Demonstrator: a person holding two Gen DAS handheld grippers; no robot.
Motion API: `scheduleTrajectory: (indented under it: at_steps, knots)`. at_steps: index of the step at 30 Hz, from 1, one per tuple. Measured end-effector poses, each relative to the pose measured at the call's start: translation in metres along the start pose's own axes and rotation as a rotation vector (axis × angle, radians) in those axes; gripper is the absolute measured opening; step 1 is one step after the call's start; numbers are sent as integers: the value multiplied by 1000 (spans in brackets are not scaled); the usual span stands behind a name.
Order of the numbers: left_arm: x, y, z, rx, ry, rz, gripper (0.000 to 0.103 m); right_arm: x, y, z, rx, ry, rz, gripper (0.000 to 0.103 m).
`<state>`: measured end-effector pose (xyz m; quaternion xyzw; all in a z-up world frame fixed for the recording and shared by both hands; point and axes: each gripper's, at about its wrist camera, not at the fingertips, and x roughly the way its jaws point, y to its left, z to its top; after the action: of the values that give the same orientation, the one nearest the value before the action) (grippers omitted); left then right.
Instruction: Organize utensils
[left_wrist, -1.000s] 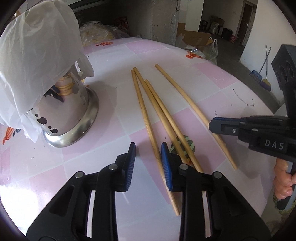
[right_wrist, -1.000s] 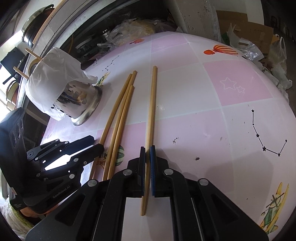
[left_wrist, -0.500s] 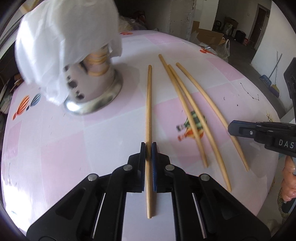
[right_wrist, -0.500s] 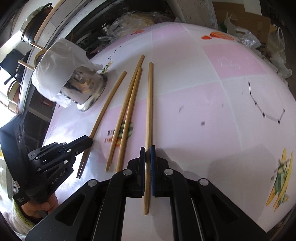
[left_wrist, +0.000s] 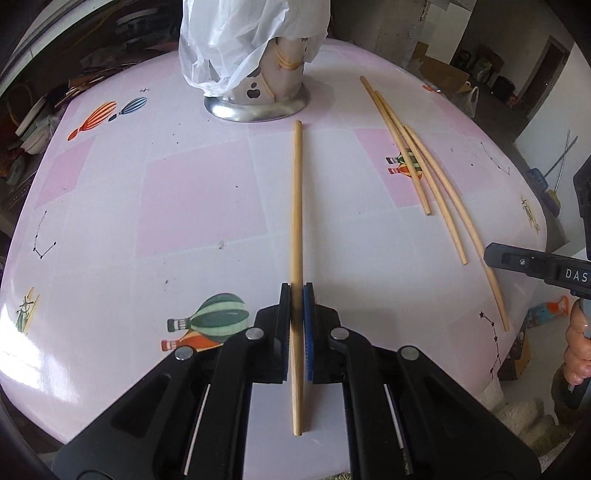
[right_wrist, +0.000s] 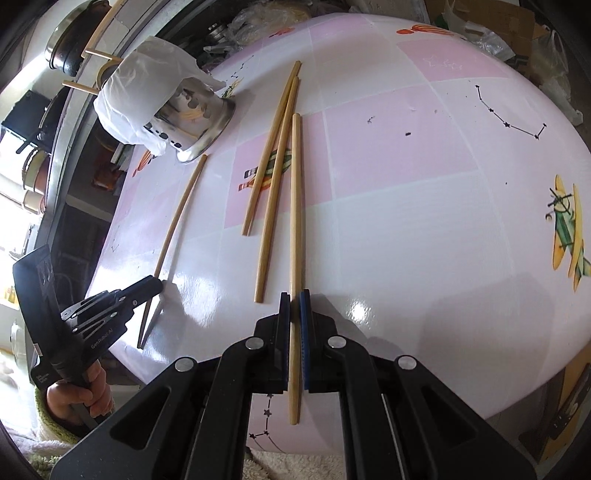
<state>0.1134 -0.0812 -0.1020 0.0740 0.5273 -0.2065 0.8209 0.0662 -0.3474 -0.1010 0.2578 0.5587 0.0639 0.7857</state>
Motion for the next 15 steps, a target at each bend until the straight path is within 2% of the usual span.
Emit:
scheduleTrajectory:
  at_steps: [5,6,7,10,12,15]
  knots:
    - [-4,2,0,0,-16,-22,7,-1,0,5,16,-8,-6,7]
    - [-6,3,2,4,-23,-22,11,-2,0,6,12,-12,-16,7]
    - [-7,2,5,7,-29,-24,16,-3,0,7,9,-16,-20,7]
    - [-13,4,18,14,-52,-37,20,-8,-1,11,8,-32,-10,9]
    - [-15,5,29,21,-62,-39,23,-8,-1,17,3,-43,-11,13]
    - [-12,4,45,40,-74,-36,24,-9,-1,23,-4,-50,-9,13]
